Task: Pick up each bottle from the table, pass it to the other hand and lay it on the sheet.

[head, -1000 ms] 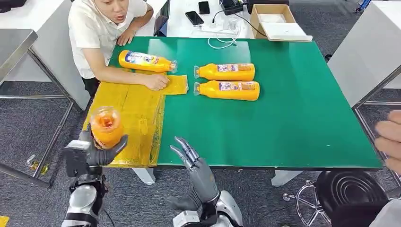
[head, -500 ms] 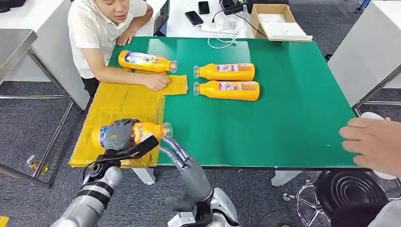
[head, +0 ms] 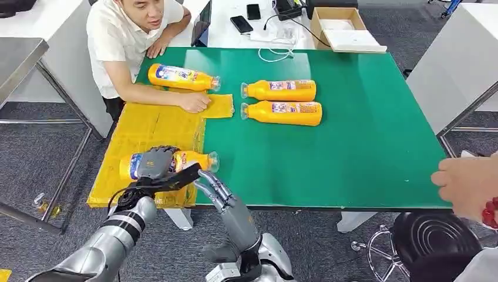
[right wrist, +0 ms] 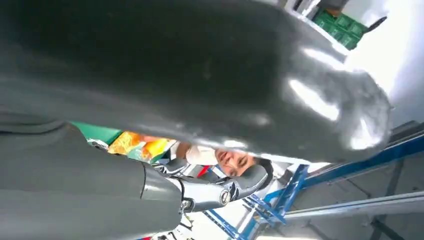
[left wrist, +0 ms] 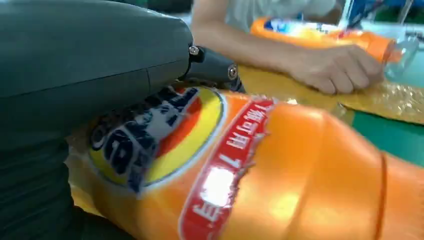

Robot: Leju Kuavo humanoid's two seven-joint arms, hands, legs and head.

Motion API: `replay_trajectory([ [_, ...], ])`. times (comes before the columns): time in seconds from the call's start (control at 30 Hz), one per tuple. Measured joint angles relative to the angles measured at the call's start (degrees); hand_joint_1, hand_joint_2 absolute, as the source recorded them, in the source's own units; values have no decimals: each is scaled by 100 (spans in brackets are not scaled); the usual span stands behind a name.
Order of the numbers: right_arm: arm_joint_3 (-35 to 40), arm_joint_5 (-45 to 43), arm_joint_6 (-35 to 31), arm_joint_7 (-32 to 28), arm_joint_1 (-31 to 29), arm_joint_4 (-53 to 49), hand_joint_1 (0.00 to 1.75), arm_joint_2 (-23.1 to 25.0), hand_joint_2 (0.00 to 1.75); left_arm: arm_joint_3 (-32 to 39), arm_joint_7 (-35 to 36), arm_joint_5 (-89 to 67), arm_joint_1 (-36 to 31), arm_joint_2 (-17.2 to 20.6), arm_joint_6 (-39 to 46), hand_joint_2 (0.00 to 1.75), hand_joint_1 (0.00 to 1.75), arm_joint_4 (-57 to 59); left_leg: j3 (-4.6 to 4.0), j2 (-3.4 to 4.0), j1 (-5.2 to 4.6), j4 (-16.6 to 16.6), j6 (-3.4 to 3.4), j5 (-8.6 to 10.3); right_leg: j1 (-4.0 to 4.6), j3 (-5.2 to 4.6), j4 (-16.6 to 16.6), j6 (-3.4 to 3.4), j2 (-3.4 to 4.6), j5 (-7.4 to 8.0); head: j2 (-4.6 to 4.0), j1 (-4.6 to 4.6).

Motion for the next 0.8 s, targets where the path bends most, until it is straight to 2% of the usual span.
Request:
replay_trajectory([
  [0.27,50,-431,-243,0,-194,295,0,-4,0,328,-492,959,-467,13,-2221,175,0,463,59,-30,-1,-5,-3,-5,-1,71,-4,-2,-17,-12,0,-2],
  [0.57,160,-605,-396,0,-320,483,0,-11,0,477,-824,1324,-584,81,-2830,175,0,618,82,-29,-2,-5,-2,-1,-1,92,-3,-3,-18,-9,0,0],
  [0.8,337,-859,-492,0,-433,588,0,-100,0,689,-1756,2265,-458,122,-3968,175,0,596,78,-25,-2,-5,-3,-3,-1,87,-2,-3,-16,-9,0,-2],
])
